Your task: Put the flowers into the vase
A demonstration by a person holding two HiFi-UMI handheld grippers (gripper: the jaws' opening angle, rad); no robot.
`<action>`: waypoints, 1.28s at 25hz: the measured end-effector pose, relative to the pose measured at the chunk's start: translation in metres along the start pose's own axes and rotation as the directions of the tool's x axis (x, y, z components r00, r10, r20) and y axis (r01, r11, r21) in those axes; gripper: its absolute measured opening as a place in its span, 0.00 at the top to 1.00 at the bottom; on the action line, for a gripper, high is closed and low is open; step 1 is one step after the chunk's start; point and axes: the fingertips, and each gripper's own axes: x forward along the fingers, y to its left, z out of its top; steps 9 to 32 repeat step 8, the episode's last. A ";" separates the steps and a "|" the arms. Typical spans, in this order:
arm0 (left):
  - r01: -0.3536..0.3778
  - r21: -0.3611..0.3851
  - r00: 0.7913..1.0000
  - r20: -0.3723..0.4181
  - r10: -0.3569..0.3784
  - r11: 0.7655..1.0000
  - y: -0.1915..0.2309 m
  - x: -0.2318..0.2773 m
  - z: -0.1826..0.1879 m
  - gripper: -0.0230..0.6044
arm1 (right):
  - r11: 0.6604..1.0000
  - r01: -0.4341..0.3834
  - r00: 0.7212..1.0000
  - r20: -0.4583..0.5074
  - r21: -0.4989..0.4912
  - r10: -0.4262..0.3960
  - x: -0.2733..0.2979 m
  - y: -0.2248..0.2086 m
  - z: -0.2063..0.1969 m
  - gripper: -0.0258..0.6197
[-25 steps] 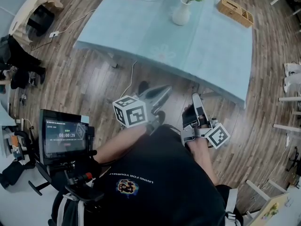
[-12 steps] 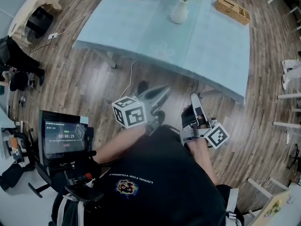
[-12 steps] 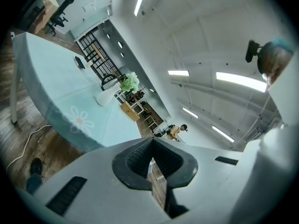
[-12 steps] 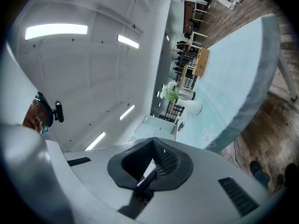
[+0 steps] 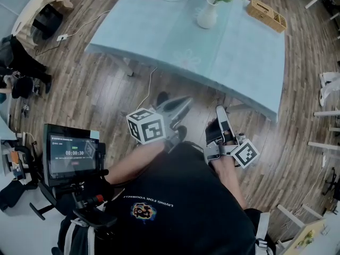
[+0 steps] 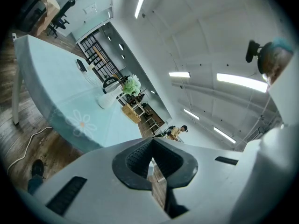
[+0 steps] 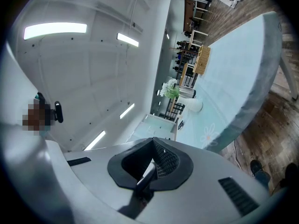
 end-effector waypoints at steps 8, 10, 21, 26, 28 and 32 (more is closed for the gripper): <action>-0.010 0.002 1.000 0.005 0.010 1.000 0.003 -0.002 0.002 0.95 | 1.000 -0.009 1.000 -0.005 0.008 0.009 0.004 0.001 -0.002 0.93; -0.010 0.002 1.000 0.005 0.010 1.000 0.003 -0.002 0.002 0.95 | 1.000 -0.009 1.000 -0.005 0.008 0.009 0.004 0.001 -0.002 0.93; -0.010 0.002 1.000 0.005 0.010 1.000 0.003 -0.002 0.002 0.95 | 1.000 -0.009 1.000 -0.005 0.008 0.009 0.004 0.001 -0.002 0.93; -0.010 0.002 1.000 0.005 0.010 1.000 0.003 -0.002 0.002 0.95 | 1.000 -0.009 1.000 -0.005 0.008 0.009 0.004 0.001 -0.002 0.93; -0.010 0.002 1.000 0.005 0.010 1.000 0.003 -0.002 0.002 0.95 | 1.000 -0.009 1.000 -0.005 0.008 0.009 0.004 0.001 -0.002 0.93; -0.010 0.002 1.000 0.005 0.010 1.000 0.003 -0.002 0.002 0.95 | 1.000 -0.009 1.000 -0.005 0.008 0.009 0.004 0.001 -0.002 0.93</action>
